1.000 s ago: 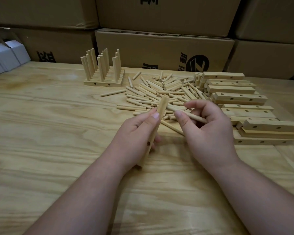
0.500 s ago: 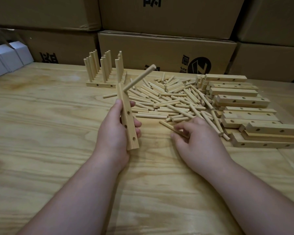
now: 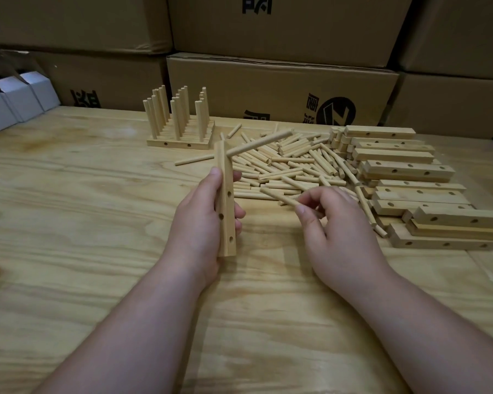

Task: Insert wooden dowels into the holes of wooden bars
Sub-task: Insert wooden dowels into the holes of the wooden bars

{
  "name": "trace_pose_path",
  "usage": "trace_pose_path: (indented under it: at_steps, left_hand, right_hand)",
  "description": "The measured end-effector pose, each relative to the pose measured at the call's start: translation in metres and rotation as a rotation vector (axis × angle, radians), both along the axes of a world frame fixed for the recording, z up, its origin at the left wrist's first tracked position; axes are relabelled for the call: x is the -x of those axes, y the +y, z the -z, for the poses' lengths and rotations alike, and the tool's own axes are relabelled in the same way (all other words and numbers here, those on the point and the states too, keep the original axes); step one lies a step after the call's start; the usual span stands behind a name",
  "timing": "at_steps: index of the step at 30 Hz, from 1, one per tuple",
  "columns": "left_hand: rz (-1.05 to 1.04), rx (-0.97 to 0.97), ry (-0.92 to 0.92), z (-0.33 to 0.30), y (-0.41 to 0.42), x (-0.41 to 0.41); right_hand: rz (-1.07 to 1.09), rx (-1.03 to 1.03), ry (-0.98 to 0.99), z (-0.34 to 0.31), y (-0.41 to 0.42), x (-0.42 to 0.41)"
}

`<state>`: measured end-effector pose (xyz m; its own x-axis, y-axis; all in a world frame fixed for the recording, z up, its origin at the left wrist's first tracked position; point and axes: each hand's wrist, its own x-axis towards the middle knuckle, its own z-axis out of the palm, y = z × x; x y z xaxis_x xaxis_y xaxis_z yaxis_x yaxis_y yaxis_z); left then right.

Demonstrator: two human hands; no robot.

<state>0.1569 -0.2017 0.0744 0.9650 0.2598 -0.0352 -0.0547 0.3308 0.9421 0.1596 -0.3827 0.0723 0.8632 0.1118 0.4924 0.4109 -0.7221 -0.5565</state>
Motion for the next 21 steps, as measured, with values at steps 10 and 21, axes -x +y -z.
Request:
trace_pose_path:
  at_steps: [10, 21]
  left_hand:
    - [0.039, -0.104, -0.023, -0.004, -0.006, 0.007]
    - [0.086, -0.183, -0.077, -0.004, -0.006, 0.011]
  right_hand:
    - [-0.208, -0.084, -0.142, 0.002, 0.004, 0.005]
    - [-0.229, -0.131, -0.167, 0.005, 0.003, 0.003]
